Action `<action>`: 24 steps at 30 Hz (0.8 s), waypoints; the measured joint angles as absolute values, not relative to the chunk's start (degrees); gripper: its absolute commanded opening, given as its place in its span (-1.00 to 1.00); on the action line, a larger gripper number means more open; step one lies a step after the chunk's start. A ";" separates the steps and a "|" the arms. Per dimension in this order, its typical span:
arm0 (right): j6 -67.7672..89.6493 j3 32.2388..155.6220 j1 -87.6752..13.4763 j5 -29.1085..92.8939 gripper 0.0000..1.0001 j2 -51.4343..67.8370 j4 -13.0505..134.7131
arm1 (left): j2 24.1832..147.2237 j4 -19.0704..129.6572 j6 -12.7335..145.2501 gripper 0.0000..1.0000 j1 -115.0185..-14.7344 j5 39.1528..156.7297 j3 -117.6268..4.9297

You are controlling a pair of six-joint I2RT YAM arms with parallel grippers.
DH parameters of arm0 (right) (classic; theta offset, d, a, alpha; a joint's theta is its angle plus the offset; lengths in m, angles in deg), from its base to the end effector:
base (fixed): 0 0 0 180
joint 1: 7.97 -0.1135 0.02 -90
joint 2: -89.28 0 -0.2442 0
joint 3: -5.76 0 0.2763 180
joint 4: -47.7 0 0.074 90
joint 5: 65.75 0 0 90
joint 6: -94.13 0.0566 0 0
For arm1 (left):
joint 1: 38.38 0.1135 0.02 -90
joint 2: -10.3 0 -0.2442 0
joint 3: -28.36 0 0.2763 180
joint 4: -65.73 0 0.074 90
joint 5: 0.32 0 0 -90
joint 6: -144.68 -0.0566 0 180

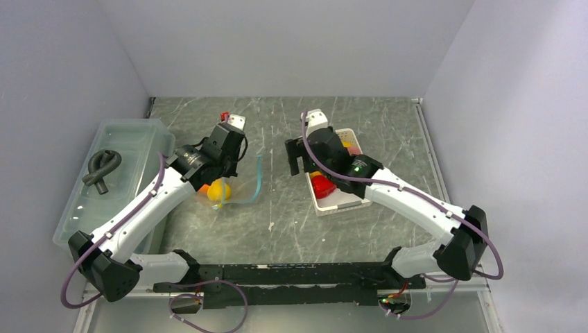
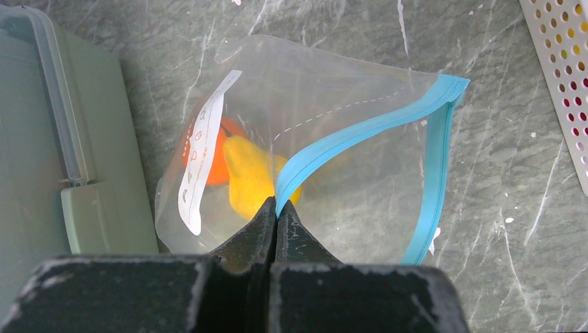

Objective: Place the food in the zip-top bag and seal the zipper
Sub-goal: Pick up the fake fruit from the bin.

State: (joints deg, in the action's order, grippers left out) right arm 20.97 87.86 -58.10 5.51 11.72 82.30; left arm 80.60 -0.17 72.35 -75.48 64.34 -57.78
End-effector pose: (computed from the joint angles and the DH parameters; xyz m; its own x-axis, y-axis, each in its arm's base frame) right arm 0.2404 0.2595 0.3099 -0.4663 -0.1303 -0.8750 -0.4320 0.8967 0.0967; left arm 0.2410 -0.1519 0.3229 -0.6816 0.1716 -0.7113 0.1250 0.9851 0.1178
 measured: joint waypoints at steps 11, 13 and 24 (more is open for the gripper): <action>18.04 83.53 -47.72 0.13 0.89 13.43 86.67 | 80.60 -0.20 72.35 -1.00 -75.48 64.36 -57.78; 17.99 83.33 -45.86 -0.59 0.89 12.84 87.24 | 80.60 -0.17 72.35 -1.00 -75.48 64.34 -57.78; 18.02 83.38 -39.24 -4.35 0.89 4.62 87.37 | 80.60 -0.20 72.33 -1.00 -75.48 64.34 -57.78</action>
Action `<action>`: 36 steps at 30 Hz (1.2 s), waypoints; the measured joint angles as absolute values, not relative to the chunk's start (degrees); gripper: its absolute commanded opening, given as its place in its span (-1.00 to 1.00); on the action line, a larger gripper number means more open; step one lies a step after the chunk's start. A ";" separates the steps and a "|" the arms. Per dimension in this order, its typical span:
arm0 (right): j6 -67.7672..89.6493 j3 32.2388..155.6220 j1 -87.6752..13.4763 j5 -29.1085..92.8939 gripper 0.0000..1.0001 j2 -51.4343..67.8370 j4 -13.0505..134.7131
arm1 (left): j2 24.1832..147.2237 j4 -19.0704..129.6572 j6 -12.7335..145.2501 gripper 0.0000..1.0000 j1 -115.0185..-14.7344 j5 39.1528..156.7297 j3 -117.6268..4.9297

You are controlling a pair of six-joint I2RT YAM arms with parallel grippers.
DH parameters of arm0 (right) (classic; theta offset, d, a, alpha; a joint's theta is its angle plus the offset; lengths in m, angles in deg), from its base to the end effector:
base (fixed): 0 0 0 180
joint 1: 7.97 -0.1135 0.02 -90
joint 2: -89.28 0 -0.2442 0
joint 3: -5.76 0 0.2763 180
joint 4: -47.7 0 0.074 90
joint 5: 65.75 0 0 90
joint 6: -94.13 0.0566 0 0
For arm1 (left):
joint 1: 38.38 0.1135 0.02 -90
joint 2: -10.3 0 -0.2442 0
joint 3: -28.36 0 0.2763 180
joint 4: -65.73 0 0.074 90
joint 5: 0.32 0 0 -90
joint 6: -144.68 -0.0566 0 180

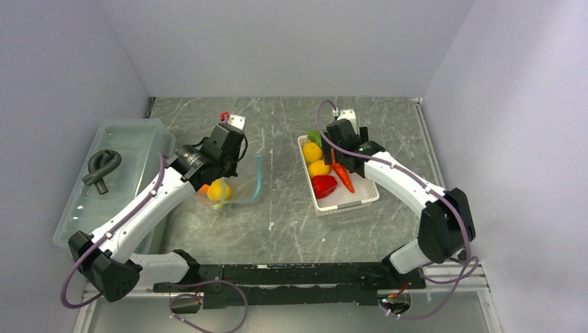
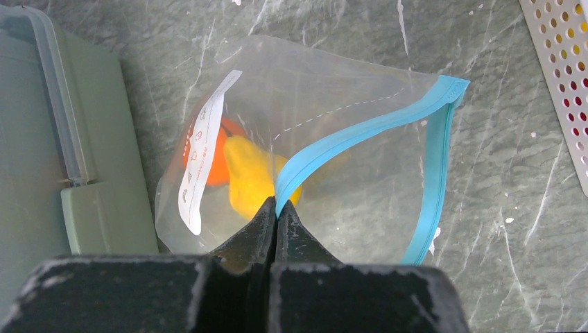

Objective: Place the food in the zip-top bag and seal the zipper
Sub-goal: Pick up the fake fruit from the bin.

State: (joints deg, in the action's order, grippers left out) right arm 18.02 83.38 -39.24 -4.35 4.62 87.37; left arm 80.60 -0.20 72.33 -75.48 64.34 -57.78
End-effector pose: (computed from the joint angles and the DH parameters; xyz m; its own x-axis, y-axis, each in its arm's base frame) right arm 0.3186 0.1618 0.2327 -0.6460 -0.1457 -0.7493 -0.0207 0.9846 -0.1736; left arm 0.2410 -0.1519 0.3228 -0.6819 0.1721 -0.7109 0.1253 0.9850 0.1183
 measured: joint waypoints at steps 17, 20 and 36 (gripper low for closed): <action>19.09 86.52 -33.99 -5.77 0.82 -7.16 86.72 | 80.60 -0.20 72.33 -1.00 -75.48 64.34 -57.78; 19.28 86.94 -33.84 -5.73 0.74 -7.38 86.28 | 80.60 -0.20 72.33 -1.00 -75.48 64.34 -57.78; 19.33 87.13 -32.79 -5.05 -0.08 -7.49 85.82 | 80.60 -0.20 72.33 -1.00 -75.48 64.34 -57.78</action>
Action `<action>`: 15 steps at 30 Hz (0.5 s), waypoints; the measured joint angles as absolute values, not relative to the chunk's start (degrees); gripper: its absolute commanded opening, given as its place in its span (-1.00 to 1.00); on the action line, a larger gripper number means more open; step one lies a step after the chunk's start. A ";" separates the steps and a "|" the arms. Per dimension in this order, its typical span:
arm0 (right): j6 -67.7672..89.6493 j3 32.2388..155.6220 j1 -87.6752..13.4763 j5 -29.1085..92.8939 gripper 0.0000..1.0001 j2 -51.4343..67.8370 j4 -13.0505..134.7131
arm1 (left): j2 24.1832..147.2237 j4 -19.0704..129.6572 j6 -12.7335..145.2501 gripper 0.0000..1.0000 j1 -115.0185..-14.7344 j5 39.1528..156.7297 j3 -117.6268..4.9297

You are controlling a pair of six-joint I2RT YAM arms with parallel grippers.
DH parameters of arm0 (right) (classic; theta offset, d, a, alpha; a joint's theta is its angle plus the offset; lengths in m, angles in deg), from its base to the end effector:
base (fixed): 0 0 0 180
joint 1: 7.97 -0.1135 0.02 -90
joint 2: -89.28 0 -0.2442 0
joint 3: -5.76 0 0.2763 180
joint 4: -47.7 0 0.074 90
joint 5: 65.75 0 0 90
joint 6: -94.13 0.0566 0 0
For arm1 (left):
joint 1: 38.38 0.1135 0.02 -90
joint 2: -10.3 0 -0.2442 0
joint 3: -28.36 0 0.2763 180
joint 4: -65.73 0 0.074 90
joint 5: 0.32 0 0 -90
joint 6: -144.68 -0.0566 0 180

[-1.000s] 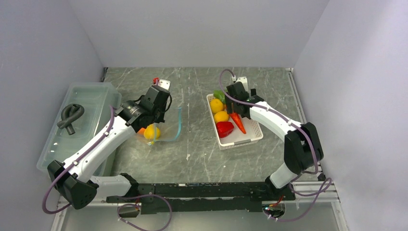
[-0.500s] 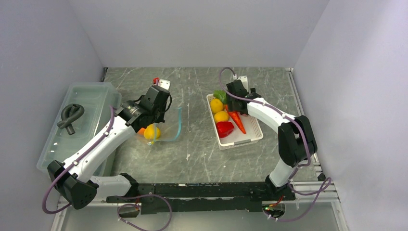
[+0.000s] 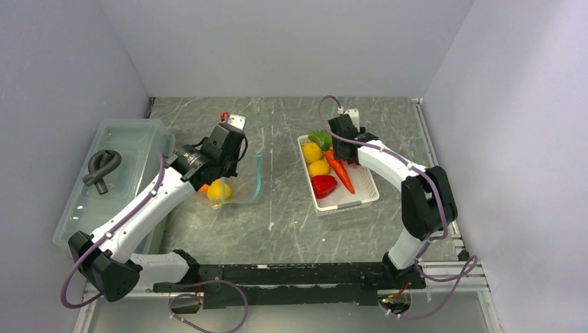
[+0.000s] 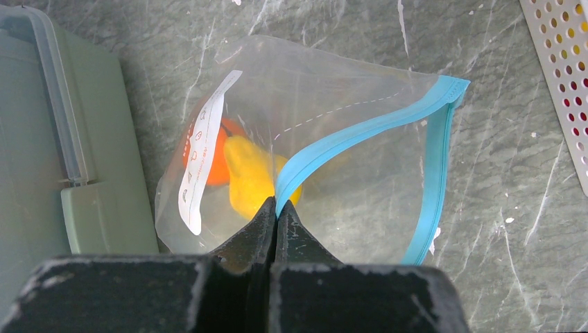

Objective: Place the food in the zip-top bag and seal the zipper
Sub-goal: Pick up the fake fruit from the bin.

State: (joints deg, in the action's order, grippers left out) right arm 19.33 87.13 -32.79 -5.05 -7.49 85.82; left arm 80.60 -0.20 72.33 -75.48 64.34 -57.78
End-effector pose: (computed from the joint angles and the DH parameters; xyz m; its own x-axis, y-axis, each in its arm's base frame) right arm 0.3643 0.1379 0.1834 -0.7310 -0.0862 -0.6769 0.0929 0.9702 -0.2238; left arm 0.2410 -0.1519 0.3228 -0.6819 0.1721 -0.7109 0.1253 0.9850 0.1183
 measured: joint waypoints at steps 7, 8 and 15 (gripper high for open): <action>19.35 87.13 -32.64 -3.71 -0.21 -6.57 86.04 | 80.60 -0.20 72.33 -1.00 -75.48 64.34 -57.78; 19.37 87.13 -32.64 -3.52 -0.21 -5.96 86.23 | 80.60 -0.17 72.33 -1.00 -75.48 64.34 -57.78; 19.61 87.09 -32.73 0.74 -0.24 2.43 86.67 | 80.60 -0.17 72.35 -1.00 -75.48 64.34 -57.78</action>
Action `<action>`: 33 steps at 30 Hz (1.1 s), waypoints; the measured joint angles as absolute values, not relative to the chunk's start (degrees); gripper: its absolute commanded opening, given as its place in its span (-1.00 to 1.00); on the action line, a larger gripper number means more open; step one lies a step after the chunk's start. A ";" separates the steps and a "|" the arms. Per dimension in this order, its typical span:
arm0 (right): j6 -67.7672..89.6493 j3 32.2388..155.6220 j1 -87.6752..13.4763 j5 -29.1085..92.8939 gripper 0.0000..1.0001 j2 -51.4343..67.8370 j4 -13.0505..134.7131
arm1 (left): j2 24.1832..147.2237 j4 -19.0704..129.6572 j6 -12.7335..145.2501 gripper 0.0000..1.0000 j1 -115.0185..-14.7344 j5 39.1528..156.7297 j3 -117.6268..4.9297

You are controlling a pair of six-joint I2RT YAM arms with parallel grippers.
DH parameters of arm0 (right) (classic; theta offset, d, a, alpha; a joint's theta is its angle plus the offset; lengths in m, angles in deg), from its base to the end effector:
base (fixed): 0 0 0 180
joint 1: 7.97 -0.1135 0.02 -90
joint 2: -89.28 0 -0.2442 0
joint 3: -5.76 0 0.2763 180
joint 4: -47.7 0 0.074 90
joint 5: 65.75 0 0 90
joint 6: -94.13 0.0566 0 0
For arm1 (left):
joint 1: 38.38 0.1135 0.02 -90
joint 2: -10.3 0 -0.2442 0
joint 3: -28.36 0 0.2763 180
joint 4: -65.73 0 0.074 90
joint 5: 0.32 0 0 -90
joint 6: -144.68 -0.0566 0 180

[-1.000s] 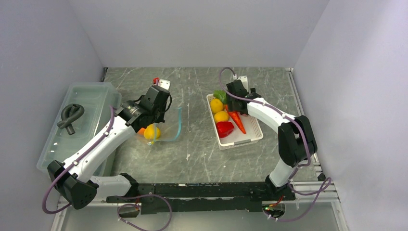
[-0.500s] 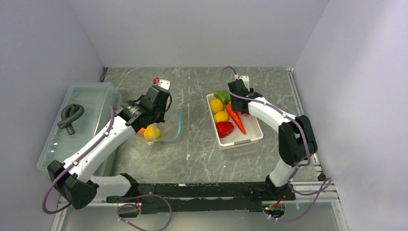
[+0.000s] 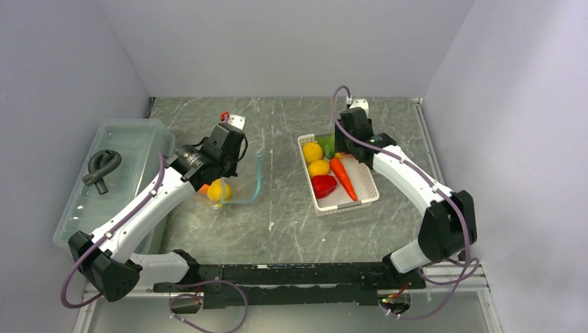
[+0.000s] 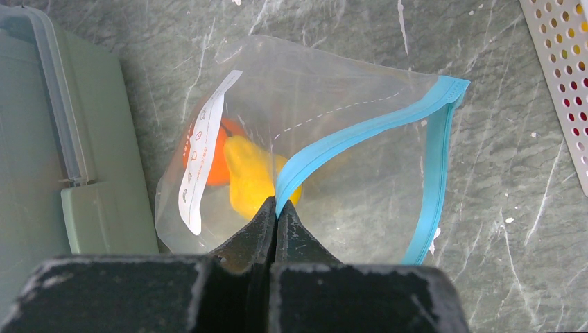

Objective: Place the food in the zip-top bag and seal the zipper
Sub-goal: Pick up the fake fruit from the bin, then place the fake fruit in the zipper food storage bag.

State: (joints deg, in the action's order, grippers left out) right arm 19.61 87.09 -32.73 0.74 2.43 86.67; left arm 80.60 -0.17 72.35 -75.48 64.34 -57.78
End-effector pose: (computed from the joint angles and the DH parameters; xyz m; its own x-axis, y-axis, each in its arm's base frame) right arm 0.3467 0.1351 0.2425 -0.6468 -0.0288 -0.7621 0.0488 0.9957 -0.0790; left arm 0.2410 -0.1519 0.3229 -0.6816 0.1716 -0.7113 0.1250 0.9851 0.1178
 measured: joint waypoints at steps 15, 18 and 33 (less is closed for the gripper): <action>19.61 82.85 -35.83 20.26 -0.25 16.44 81.40 | 80.60 -0.17 72.35 -1.00 -75.48 64.34 -57.78; 19.61 81.87 -37.03 24.90 -0.25 17.95 79.52 | 80.60 -0.17 72.35 -1.00 -75.48 64.34 -57.78; 18.30 81.34 -51.68 33.68 -0.25 18.89 74.26 | 80.60 -0.20 72.35 -1.00 -75.48 64.34 -57.78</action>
State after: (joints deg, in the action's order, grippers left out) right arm 18.30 81.34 -51.68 33.68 18.89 74.26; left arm 80.60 -0.20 72.35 -75.48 64.34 -57.78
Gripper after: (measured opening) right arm 0.612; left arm 0.014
